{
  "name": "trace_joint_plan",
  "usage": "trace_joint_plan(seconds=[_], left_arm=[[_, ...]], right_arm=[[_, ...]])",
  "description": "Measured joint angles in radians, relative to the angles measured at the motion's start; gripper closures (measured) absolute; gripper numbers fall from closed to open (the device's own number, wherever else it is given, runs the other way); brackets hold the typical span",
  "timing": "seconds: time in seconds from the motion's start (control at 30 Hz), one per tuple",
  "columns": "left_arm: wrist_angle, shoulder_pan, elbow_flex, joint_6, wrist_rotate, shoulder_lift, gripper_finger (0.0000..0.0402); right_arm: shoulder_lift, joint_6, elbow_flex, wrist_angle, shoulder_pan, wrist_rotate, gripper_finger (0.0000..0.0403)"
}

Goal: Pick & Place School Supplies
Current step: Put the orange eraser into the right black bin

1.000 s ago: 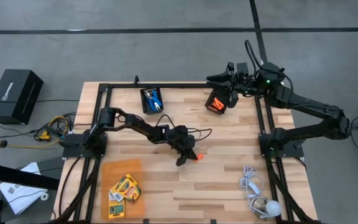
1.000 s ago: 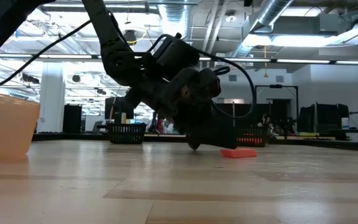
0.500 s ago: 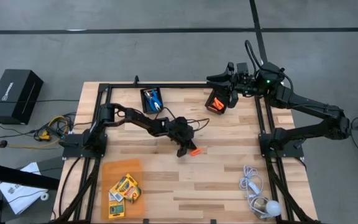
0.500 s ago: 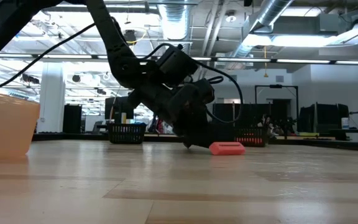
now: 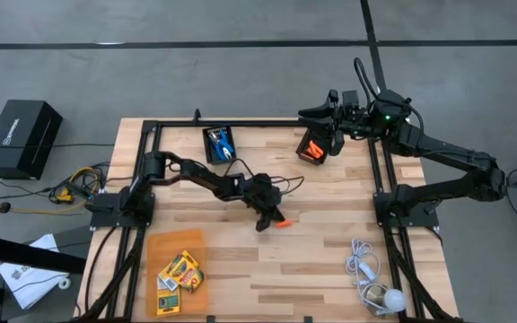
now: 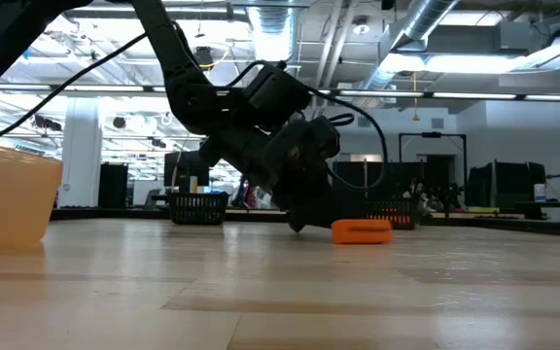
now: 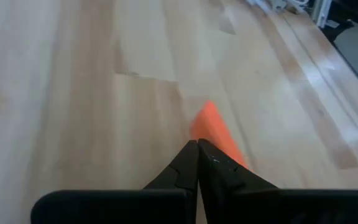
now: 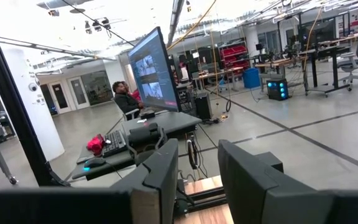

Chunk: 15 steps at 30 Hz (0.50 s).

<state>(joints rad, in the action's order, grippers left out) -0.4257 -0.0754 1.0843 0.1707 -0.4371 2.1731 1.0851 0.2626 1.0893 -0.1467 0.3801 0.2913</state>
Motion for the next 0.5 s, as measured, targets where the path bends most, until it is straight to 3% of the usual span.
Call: trace_joint_plan(seconds=[0.5], left_arm=[[-0.011,0.000,0.021,0.027,-0.042,0.002,0.0401]], right_arm=[[0.000,0.000,0.000,-0.005,0.000,0.000,0.0296]])
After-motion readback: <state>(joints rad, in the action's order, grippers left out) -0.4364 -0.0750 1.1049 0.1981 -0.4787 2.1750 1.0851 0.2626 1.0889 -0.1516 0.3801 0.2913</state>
